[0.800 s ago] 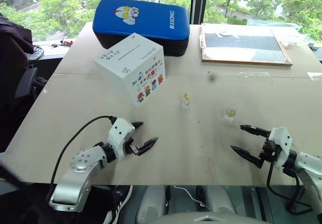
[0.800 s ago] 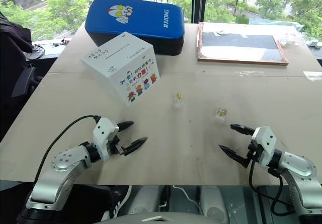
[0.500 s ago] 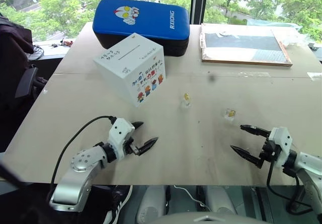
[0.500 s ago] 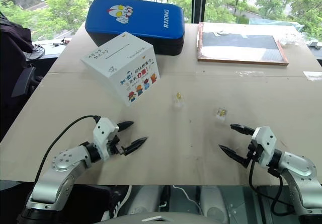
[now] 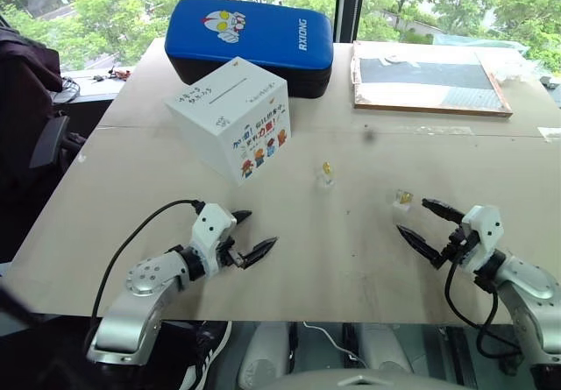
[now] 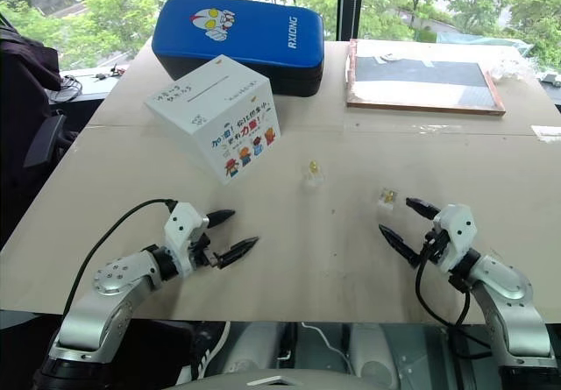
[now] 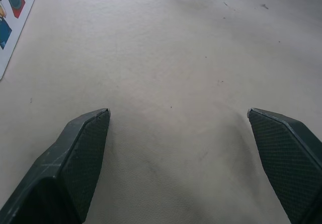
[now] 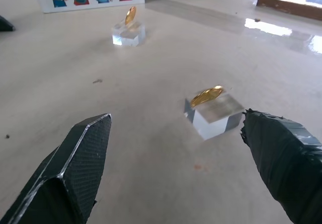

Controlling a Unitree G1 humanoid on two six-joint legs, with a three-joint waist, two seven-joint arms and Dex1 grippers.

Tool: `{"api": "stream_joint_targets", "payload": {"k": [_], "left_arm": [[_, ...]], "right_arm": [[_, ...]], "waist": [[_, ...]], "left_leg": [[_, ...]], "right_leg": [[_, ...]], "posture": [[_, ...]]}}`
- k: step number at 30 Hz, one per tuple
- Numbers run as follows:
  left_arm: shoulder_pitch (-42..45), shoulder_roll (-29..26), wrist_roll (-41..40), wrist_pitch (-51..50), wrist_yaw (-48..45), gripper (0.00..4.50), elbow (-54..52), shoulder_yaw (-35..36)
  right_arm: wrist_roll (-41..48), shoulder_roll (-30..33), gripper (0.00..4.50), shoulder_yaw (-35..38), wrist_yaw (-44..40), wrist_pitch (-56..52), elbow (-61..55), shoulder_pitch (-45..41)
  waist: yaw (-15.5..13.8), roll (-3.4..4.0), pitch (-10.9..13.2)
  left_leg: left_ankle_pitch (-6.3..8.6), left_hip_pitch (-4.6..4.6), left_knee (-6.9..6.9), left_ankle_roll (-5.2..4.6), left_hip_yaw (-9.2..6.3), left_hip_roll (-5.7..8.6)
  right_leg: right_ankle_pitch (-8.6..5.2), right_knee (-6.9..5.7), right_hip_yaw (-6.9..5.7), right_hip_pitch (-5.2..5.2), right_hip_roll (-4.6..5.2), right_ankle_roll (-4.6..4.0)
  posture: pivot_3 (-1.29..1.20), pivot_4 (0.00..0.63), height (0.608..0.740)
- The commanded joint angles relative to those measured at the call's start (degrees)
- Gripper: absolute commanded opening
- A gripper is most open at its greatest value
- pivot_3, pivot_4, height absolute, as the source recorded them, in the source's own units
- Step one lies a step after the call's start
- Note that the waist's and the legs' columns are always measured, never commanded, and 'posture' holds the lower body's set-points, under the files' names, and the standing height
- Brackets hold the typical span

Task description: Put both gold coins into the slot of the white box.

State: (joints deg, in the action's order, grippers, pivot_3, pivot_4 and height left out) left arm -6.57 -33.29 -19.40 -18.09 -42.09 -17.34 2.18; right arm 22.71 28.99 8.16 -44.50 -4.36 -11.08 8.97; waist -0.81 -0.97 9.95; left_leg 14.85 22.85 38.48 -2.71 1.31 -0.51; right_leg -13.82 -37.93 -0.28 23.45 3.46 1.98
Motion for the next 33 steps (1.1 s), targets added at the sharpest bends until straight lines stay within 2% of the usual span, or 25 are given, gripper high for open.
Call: {"api": "stream_joint_targets", "payload": {"k": [1,7,15,18,19,20,21,22,24,26,33], "left_arm": [[0.4,0.0,-0.1,-0.3,0.2,4.45,-0.3,0.6],[2.3,1.1,-4.7,0.1,-2.0,4.45,-3.0,1.9],[8.4,-3.8,-7.7,-2.4,-7.0,4.45,-6.5,1.4],[11.3,-4.3,-8.8,-4.1,-6.8,4.50,-7.2,1.5],[11.8,-4.3,-8.9,-4.5,-6.7,4.50,-7.4,1.5],[12.1,-4.4,-8.9,-4.8,-6.7,4.50,-7.6,1.3],[12.3,-4.5,-8.7,-4.9,-6.6,4.50,-7.8,1.1],[12.2,-4.5,-8.3,-4.8,-6.6,4.50,-7.9,0.9],[11.8,-4.4,-7.8,-4.6,-6.7,4.50,-7.9,0.7],[11.3,-4.9,-7.1,-4.3,-7.0,4.50,-7.8,0.4],[11.6,-4.6,-7.7,-4.9,-6.7,4.50,-8.1,0.0]], "right_arm": [[0.1,0.6,4.50,0.5,-0.4,0.6,-2.5,0.5],[0.9,-2.6,4.50,0.3,4.1,-1.4,-2.8,-2.1],[-1.4,-6.8,4.50,-2.0,11.8,-7.1,-3.9,-6.1],[-2.1,-7.2,3.77,-2.6,12.9,-8.0,-3.7,-6.7],[-2.4,-7.1,3.22,-2.8,13.2,-8.2,-3.6,-6.8],[-2.6,-7.0,2.88,-3.0,13.2,-8.4,-3.6,-6.8],[-2.8,-7.0,2.28,-3.2,13.3,-8.6,-3.5,-6.9],[-3.0,-7.0,1.92,-3.3,13.4,-8.6,-3.4,-6.9],[-3.4,-7.0,0.83,-3.5,13.7,-8.9,-3.5,-7.0],[-3.8,-7.1,0.12,-3.6,13.8,-8.8,-3.5,-7.1],[-1.8,-8.1,0.12,-2.2,14.3,-9.3,-4.7,-7.7]], "waist": [[0.0,0.00,0.0],[0.1,0.00,0.0],[0.0,0.00,0.0],[0.0,-0.01,0.0],[0.1,-0.01,0.0],[0.1,-0.01,0.0],[0.2,-0.01,0.0],[0.3,0.00,0.0],[0.3,0.00,0.0],[0.3,-0.01,0.0],[0.2,-0.01,0.0]], "left_leg": [[0.00,0.00,0.00,0.00,0.00,0.00],[0.00,-0.01,0.00,0.00,0.00,0.00],[0.00,0.02,-0.01,0.00,-0.02,0.00],[0.00,0.04,0.00,0.00,-0.01,0.03],[0.00,0.04,0.00,0.00,0.00,0.03],[0.00,0.04,0.00,0.00,0.01,0.03],[0.00,0.04,-0.01,0.00,0.01,0.03],[0.00,0.04,-0.01,0.00,0.01,0.03],[0.00,0.03,-0.04,0.00,0.00,0.01],[0.00,0.03,-0.05,0.00,-0.02,0.00],[0.00,0.03,-0.05,0.00,0.02,0.00]], "right_leg": [[0.00,0.00,0.00,0.00,0.00,0.00],[0.00,0.01,-0.01,-0.02,-0.01,0.00],[0.00,0.02,-0.03,-0.01,-0.06,0.00],[0.00,0.05,-0.05,-0.01,-0.26,0.00],[0.01,0.05,-0.04,-0.01,-0.26,0.01],[0.01,0.06,-0.04,-0.01,-0.27,0.02],[0.02,0.06,-0.03,-0.01,-0.28,0.05],[0.04,0.06,-0.03,0.00,-0.31,0.08],[0.10,0.05,-0.02,0.01,-0.34,0.18],[0.10,0.04,-0.03,0.01,-0.36,0.18],[0.10,0.06,-0.04,0.01,-0.36,0.19]], "posture": [[0.00,0.150,0.740],[0.00,0.150,0.740],[0.00,0.150,0.740],[0.00,0.150,0.740],[0.00,0.150,0.740],[0.00,0.150,0.740],[0.00,0.150,0.740],[0.00,0.150,0.740],[0.00,0.150,0.740],[0.00,0.150,0.740],[0.00,0.150,0.740]]}}
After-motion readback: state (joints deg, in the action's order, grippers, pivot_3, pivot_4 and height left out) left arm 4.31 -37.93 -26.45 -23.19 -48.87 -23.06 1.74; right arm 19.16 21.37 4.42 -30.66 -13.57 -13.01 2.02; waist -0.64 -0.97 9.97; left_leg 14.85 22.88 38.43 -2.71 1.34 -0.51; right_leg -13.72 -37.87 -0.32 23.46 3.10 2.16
